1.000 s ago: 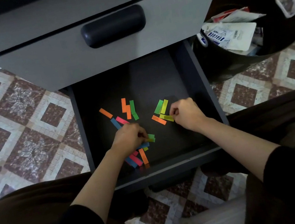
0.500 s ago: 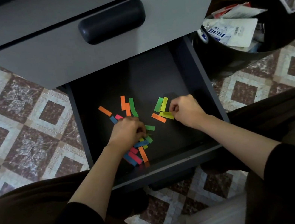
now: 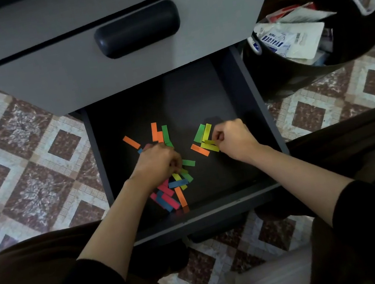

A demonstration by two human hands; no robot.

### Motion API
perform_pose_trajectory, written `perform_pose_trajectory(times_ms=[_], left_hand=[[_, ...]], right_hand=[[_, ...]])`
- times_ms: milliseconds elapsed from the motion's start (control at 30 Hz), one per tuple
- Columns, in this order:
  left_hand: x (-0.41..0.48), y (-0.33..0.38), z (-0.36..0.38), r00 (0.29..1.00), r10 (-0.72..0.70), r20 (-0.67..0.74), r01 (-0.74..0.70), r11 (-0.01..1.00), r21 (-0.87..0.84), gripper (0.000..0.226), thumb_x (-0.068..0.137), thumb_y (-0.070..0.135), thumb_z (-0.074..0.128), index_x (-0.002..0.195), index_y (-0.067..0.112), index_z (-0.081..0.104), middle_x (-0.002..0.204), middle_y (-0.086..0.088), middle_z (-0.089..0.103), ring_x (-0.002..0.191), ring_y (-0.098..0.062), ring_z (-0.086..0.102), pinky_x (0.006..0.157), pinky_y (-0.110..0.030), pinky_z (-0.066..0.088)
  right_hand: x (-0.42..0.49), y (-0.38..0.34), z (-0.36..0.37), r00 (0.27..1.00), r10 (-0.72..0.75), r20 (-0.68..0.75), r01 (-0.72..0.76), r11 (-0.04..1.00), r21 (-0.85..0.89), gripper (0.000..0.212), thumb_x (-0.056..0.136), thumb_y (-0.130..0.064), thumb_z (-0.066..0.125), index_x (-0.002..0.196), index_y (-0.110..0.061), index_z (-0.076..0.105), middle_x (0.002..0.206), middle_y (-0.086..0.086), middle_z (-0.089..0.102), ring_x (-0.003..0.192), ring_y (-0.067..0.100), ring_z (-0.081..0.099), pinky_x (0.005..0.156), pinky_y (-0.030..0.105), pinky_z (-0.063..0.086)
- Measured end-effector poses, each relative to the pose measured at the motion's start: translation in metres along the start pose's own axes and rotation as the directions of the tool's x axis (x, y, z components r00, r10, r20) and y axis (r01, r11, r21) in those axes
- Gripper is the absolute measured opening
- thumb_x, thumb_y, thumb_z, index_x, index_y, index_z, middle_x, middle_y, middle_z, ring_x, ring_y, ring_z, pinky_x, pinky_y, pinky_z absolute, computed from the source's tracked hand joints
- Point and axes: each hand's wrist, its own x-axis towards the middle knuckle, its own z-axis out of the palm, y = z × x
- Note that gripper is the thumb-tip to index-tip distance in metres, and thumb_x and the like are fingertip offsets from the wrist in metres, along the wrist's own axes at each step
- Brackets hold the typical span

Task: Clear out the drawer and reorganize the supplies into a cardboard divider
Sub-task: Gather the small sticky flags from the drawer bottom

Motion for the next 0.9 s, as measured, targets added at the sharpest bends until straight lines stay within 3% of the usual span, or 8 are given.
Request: perform_pose_trajectory(times_ms=[100,233,467,667,900], left_hand=[[-0.005,0.000,0.002,0.998,0.007,0.067,-0.009,1.000,0.018,0.019,0.091,0.022,0.055,0.110,0.023,0.060,0.108,0.005,0.055,0.109,-0.011,0.049,0.094,-0.027,0.036],[-0.012,0.002,0.012,0.998,0.018,0.057,-0.020,0.999,0.039,0.029,0.093,0.023,0.052,0.122,0.025,0.055,0.121,0.005,0.055,0.116,-0.013,0.047,0.102,-0.029,0.031],[-0.013,0.001,0.013,0.998,-0.016,0.060,0.013,0.998,0.056,0.032,0.092,0.026,0.053,0.124,0.025,0.053,0.123,0.004,0.053,0.118,-0.014,0.044,0.103,-0.031,0.031],[-0.014,0.002,0.018,0.997,-0.056,0.050,0.053,0.997,0.056,0.025,0.091,0.026,0.054,0.116,0.024,0.056,0.118,0.003,0.050,0.114,-0.014,0.043,0.100,-0.029,0.031],[-0.015,0.003,0.008,0.979,-0.151,0.134,0.162,0.984,-0.073,0.006,0.089,0.020,0.058,0.094,0.019,0.055,0.101,0.003,0.051,0.092,-0.011,0.047,0.081,-0.023,0.038]], right_hand=[[-0.001,-0.001,0.001,1.000,0.004,0.008,-0.004,1.000,0.000,0.024,0.089,-0.010,0.061,0.112,-0.011,0.064,0.113,0.008,0.061,0.105,0.018,0.059,0.092,0.035,0.052],[-0.002,0.002,0.001,1.000,0.000,-0.009,0.000,1.000,0.016,0.019,0.089,-0.010,0.061,0.107,-0.010,0.066,0.111,0.008,0.062,0.101,0.018,0.060,0.090,0.034,0.053],[-0.001,0.002,0.001,1.000,-0.012,-0.024,0.012,1.000,0.016,0.018,0.089,-0.009,0.061,0.106,-0.011,0.066,0.108,0.008,0.063,0.099,0.016,0.061,0.088,0.033,0.053],[-0.001,0.002,0.001,1.000,-0.008,-0.006,0.008,1.000,0.004,0.018,0.089,-0.008,0.060,0.106,-0.009,0.066,0.111,0.009,0.063,0.102,0.017,0.061,0.087,0.031,0.053],[0.002,0.001,0.003,1.000,0.008,-0.003,-0.008,1.000,-0.009,0.019,0.088,-0.009,0.061,0.107,-0.011,0.066,0.108,0.009,0.063,0.100,0.018,0.061,0.088,0.035,0.054]])
